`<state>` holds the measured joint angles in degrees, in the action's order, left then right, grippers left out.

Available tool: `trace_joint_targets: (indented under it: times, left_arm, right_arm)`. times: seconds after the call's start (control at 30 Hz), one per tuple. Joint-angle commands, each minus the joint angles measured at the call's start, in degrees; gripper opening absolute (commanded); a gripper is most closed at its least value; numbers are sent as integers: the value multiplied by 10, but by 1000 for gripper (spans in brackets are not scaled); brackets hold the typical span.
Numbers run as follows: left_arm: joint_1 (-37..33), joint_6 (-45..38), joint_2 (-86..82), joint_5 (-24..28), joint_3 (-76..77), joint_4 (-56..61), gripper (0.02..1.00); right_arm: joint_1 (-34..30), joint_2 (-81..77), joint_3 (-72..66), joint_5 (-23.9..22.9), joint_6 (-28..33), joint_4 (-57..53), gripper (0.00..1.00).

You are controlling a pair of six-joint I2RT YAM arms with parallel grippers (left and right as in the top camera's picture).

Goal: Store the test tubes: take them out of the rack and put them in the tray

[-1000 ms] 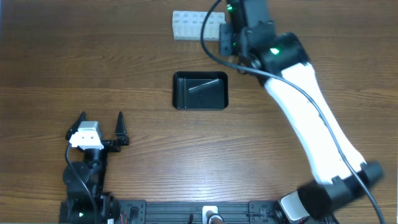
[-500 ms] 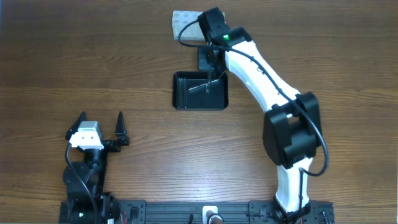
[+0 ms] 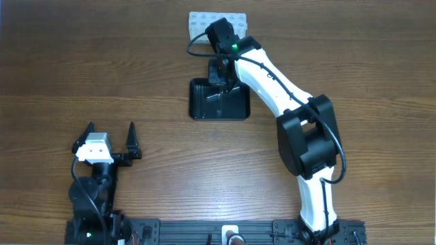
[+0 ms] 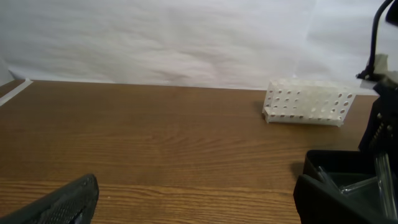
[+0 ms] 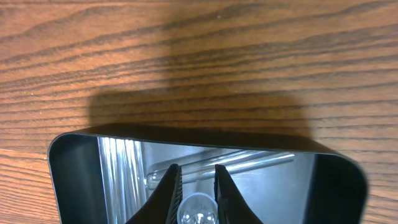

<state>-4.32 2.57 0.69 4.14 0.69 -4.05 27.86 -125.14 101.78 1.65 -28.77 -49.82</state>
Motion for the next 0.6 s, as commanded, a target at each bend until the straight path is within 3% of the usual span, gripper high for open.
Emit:
trace_joint_targets:
  times: [0.03,0.13,0.33,0.5,0.57,0.6]
  left_arm:
    - [-3,-4,-3,7,-3,0,1000]
    - [-3,-4,-3,7,-3,0,998]
    - [-3,-4,-3,7,-3,0,1000]
    - [-3,-4,-3,7,-3,0,1000]
    - [-3,-4,-3,7,-3,0,996]
    - [-3,-4,-3,7,-3,0,1000]
  right_arm:
    - [-1,-19,-4,3,-10,1,187]
    - [-1,-19,-4,3,-10,1,325]
    - [0,10,-3,4,-2,4,336]
    - [5,112,-3,-19,69,9,404]
    - [5,162,-3,-42,107,7,485]
    - [3,186,-4,-51,123,7,586]
